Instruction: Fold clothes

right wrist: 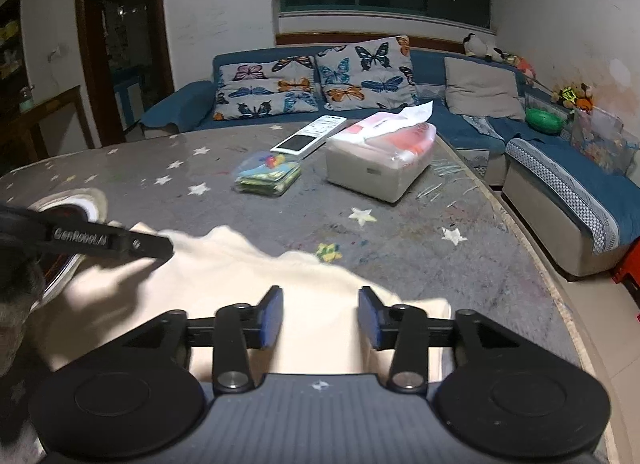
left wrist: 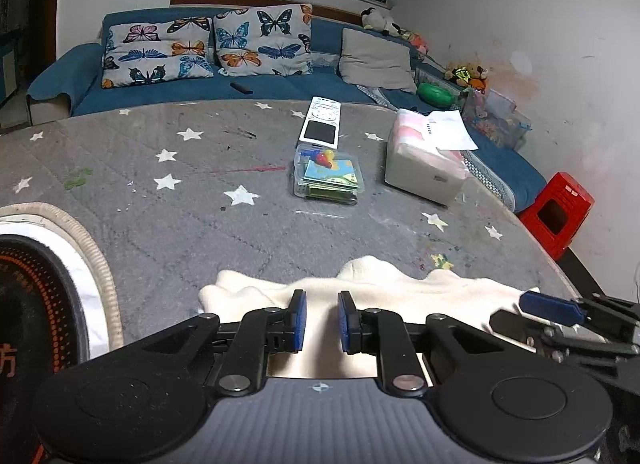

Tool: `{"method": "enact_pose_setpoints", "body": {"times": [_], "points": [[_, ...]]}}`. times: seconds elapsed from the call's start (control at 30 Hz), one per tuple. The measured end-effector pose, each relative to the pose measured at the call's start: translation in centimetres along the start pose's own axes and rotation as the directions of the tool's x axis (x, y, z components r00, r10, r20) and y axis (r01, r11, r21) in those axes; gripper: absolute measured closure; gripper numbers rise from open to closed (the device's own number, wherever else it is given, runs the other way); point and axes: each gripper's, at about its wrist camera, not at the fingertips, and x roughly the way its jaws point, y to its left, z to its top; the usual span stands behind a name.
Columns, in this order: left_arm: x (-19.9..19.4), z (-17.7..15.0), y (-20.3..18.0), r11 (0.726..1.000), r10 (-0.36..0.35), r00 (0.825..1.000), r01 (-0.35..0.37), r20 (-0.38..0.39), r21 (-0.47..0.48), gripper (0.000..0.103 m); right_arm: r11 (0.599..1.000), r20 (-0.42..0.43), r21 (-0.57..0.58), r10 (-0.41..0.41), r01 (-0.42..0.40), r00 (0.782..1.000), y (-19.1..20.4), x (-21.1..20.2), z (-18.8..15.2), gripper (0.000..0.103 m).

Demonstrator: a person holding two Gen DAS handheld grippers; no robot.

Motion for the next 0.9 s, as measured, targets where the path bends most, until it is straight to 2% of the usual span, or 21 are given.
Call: {"method": "enact_pose_setpoints", "body": {"times": [0.1,0.3,0.53,0.6,0.77,0.9], "points": [[-1.2,-0.5,-0.4,1.000,0.006,1.000,-0.006,0.013,0.024,0.071,1.000,-0.001,-0.006,0.010,-0.010,1.000,0.5,-1.4,-0.8,0.057],[-3.5,-2.3,-0.4,0.999,0.004,1.000,-0.005,0.022,0.044,0.070,1.000,0.002,0.012,0.027,-0.027,1.000,0.8,-4.3,-3.1,0.055],[-5.6,-4.6,0.1,0.998,0.017,0.999,-0.019,0.032,0.066,0.070,0.999,-0.017,0.033,0.001,0.000,1.000,0.3,-6.4,-5.8,0.055],[-5.7,-5.0,0.3,0.998,0.022,0.999,-0.023,0.028,0.064,0.071,0.999,-0.028,0.042,-0.015,0.016,1.000,-0.1,-6.5,-6.2,0.055],[-6.6,-5.5,0.6,0.998,0.022,0.999,-0.024,0.035,0.058,0.070,0.999,0.010,0.031,-0.019,0.019,1.000,0.4,-7.6,-5.6,0.054],[-7.6,-6.1,0.3,0.997,0.032,0.998,-0.036,0.051,0.072,0.058,1.000,0.023,0.005,0.011,-0.012,1.000,1.9,-7.3,-5.3,0.045]]}}
